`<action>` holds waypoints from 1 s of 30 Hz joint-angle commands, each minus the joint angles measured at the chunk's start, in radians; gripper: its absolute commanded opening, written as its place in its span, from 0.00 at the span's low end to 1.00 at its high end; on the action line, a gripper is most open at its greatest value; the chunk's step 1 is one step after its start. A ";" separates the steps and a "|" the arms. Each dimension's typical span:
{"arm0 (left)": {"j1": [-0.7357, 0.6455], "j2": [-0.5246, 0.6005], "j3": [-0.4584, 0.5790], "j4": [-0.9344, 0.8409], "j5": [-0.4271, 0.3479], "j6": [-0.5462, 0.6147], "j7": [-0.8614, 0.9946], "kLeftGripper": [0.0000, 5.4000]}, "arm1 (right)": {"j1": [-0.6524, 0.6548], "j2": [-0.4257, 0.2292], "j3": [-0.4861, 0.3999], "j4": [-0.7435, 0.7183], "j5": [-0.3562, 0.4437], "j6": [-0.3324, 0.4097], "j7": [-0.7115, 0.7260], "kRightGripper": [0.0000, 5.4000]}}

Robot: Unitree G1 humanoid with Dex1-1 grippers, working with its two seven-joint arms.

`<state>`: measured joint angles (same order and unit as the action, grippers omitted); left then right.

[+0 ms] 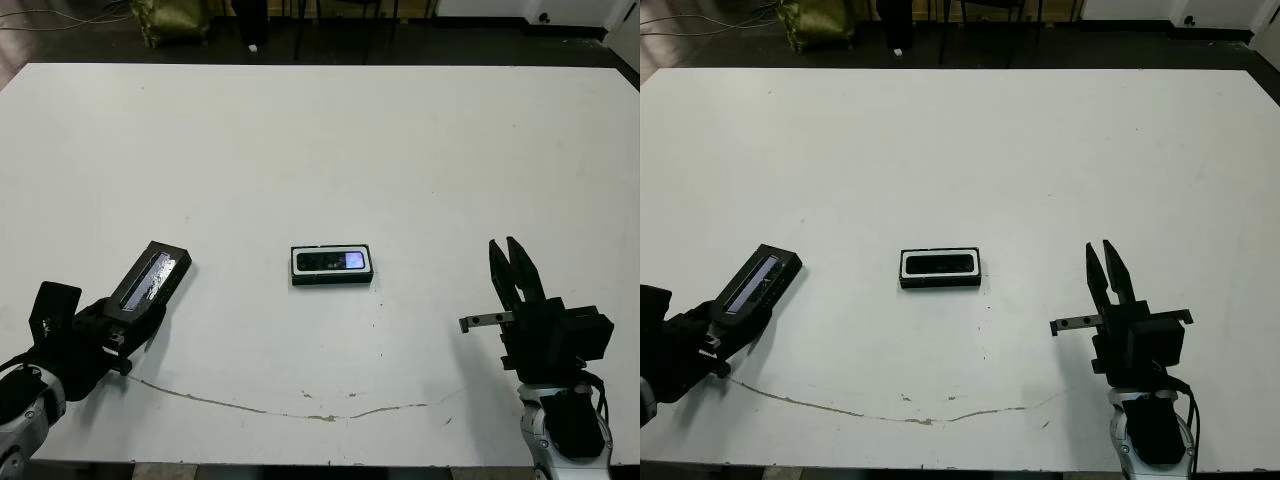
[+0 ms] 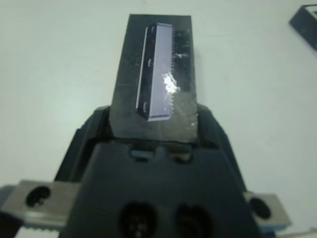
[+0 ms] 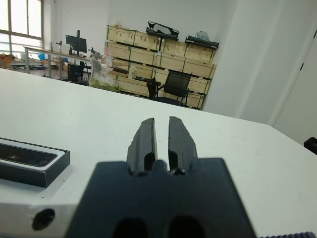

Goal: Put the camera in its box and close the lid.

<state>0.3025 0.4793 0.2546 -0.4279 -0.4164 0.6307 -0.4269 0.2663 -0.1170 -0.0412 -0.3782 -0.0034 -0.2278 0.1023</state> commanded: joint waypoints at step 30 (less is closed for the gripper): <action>-0.702 0.212 -0.392 0.191 0.168 -0.165 -0.373 0.44 | 0.032 0.033 0.044 -0.044 0.000 0.039 -0.011 0.00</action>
<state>-0.3838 0.6921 -0.0970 -0.2740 -0.2804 0.4753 -0.7828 0.2846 -0.0821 0.0049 -0.4209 -0.0117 -0.2206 0.0950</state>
